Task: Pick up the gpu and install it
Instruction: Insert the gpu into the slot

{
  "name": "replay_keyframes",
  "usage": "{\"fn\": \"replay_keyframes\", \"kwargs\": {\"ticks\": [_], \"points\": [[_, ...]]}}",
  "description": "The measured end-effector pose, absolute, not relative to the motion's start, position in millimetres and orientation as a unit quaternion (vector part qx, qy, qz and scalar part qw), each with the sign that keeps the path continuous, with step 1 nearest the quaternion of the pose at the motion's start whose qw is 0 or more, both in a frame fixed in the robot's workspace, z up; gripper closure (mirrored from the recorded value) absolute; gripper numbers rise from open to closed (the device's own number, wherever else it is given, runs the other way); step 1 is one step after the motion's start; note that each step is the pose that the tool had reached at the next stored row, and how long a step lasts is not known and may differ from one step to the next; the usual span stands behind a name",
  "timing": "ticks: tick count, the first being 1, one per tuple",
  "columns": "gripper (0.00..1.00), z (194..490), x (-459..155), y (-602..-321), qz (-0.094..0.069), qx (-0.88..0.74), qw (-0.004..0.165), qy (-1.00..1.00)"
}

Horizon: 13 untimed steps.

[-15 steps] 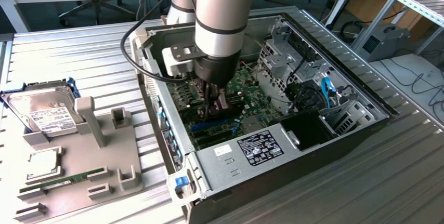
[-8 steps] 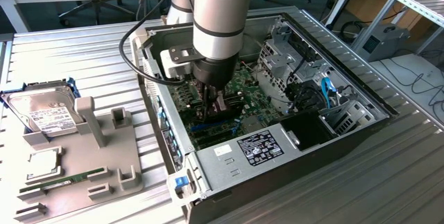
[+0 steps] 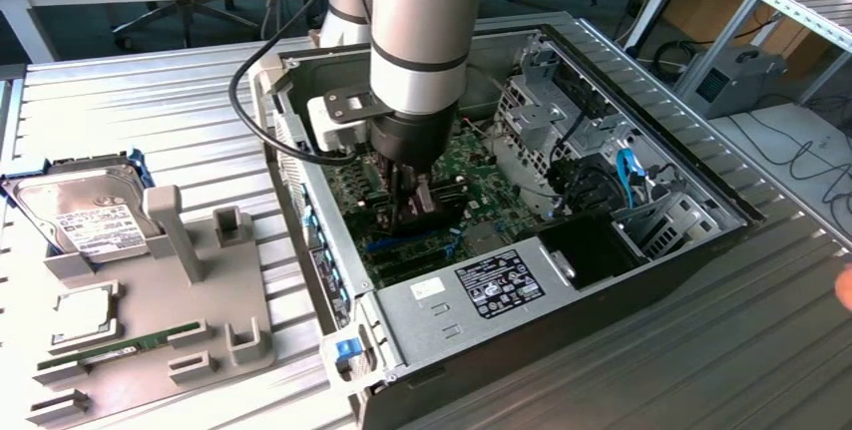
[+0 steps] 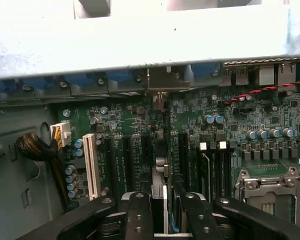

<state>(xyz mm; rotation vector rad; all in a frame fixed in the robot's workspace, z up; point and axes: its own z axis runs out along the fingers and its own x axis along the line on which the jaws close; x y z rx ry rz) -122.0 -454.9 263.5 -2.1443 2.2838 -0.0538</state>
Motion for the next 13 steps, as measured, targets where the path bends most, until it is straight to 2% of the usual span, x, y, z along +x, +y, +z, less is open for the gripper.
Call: {"fn": "replay_keyframes", "kwargs": {"ticks": [13], "points": [[0.73,263.0,-122.0,-453.3,-0.017,-0.704,0.005,0.710]]}}
